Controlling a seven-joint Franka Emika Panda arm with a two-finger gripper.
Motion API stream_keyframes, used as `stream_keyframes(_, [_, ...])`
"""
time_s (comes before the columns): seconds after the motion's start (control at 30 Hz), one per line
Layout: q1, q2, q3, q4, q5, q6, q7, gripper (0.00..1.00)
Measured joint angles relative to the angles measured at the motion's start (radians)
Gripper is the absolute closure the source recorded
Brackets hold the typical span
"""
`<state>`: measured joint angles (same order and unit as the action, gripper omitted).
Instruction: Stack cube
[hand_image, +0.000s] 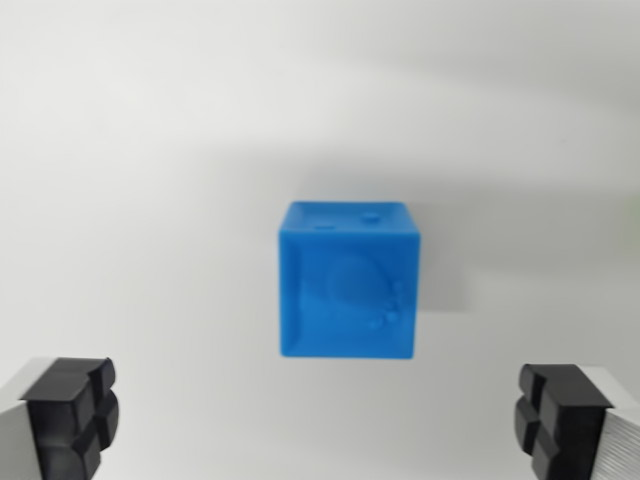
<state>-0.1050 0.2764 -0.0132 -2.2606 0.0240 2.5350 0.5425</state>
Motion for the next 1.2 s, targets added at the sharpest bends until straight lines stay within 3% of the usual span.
stream_keyframes(0.4, [-0.014,0.094,-0.007,-0.027,-0.003,0.117,-0.055,0.0])
stream_keyframes(0.8, [-0.013,0.217,-0.007,-0.006,-0.003,0.218,-0.059,0.0])
stream_keyframes(1.2, [-0.014,0.281,-0.005,0.012,-0.003,0.264,-0.06,0.0])
